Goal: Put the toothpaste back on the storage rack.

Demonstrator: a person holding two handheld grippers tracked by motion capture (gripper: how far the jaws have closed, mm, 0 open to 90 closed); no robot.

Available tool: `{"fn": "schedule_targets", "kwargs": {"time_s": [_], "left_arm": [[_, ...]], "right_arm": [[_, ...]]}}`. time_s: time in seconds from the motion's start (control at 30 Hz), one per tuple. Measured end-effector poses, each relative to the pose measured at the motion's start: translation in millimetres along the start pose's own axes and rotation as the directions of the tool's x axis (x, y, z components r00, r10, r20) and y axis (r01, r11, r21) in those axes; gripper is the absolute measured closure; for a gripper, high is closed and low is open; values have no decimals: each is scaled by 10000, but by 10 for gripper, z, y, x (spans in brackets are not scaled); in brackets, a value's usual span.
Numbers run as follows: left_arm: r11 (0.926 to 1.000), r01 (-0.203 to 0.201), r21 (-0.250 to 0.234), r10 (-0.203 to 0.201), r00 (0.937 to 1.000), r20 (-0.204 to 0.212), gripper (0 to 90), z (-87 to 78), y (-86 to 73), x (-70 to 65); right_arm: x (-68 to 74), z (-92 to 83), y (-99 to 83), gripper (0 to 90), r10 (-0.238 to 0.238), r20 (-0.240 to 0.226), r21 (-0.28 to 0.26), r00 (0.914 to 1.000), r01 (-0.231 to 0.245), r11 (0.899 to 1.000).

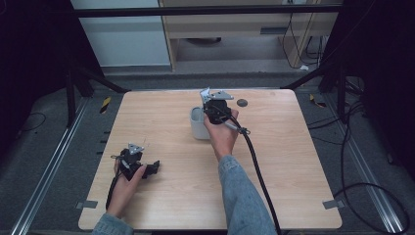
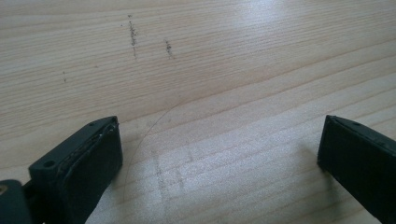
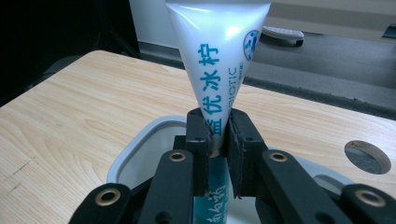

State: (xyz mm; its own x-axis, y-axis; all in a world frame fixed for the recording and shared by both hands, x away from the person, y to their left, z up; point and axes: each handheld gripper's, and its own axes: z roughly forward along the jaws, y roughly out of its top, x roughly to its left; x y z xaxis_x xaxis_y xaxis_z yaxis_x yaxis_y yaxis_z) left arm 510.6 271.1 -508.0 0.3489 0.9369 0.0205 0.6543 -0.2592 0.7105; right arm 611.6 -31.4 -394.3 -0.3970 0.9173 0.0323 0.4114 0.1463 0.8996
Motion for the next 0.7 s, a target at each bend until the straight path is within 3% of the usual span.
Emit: {"fn": "schedule_targets", "kwargs": {"time_s": [0.7], "left_arm": [[10000, 26, -22, -26, 10000, 5, 0, 2, 0, -2]], "right_arm": [[3, 43, -52, 797, -29, -166, 280, 9999, 34, 9996]]}}
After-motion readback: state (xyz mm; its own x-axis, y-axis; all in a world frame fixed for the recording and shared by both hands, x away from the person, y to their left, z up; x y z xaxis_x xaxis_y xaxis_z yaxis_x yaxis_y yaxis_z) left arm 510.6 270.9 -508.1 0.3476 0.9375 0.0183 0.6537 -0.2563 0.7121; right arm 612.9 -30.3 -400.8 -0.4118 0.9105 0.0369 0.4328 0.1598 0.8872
